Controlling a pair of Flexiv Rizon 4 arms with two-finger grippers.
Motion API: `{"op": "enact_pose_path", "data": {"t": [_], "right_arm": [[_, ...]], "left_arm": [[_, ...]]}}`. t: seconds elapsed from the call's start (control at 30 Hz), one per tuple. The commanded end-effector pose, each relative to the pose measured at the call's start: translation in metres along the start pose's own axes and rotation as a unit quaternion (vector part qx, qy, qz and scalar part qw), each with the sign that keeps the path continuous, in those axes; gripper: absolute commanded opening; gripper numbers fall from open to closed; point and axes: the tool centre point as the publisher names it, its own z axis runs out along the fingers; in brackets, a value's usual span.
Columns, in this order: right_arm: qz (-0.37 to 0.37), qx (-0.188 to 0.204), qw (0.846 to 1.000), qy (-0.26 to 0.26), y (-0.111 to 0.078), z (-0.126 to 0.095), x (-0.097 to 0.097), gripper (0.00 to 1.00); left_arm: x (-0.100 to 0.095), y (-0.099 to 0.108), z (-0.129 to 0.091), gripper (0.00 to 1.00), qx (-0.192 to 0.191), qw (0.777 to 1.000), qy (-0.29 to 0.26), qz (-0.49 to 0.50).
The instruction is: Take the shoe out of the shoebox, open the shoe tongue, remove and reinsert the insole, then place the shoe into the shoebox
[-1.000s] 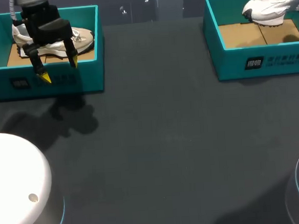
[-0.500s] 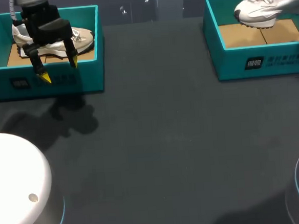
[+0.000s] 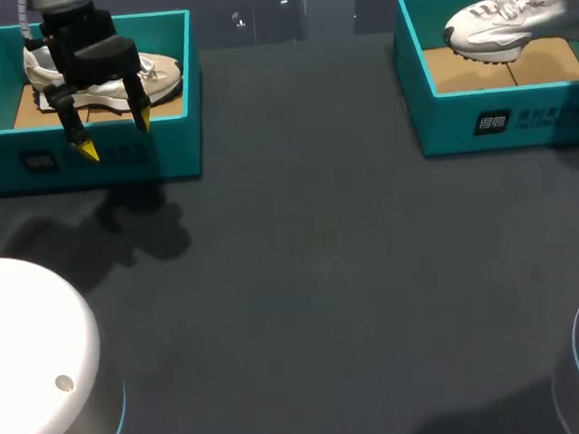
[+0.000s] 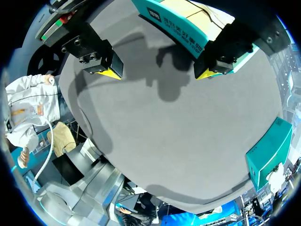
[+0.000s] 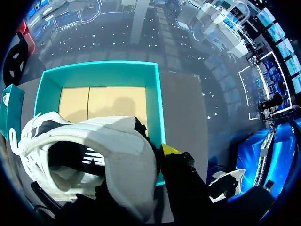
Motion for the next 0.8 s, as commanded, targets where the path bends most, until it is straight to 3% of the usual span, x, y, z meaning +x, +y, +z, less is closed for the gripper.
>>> {"op": "enact_pose_path", "data": {"t": [0.03,0.57,0.63,0.8], "right_arm": [[0.021,-0.022,1.0,0.005,-0.015,0.007,-0.006,0.0],[0.042,-0.036,0.998,-0.034,-0.024,0.036,0.003,0.0],[0.027,-0.051,0.998,-0.028,-0.025,0.04,0.004,0.0],[0.026,-0.043,0.998,-0.03,-0.026,0.039,0.002,0.0]], "left_arm": [[-0.001,0.0,0.0,1.0,-0.001,1.0,0.001,0.0],[-0.001,0.0,0.0,1.0,-0.001,1.0,0.001,0.0],[-0.001,0.0,0.0,1.0,-0.001,1.0,0.001,0.0],[-0.001,0.0,0.0,1.0,-0.001,1.0,0.001,0.0]]}}
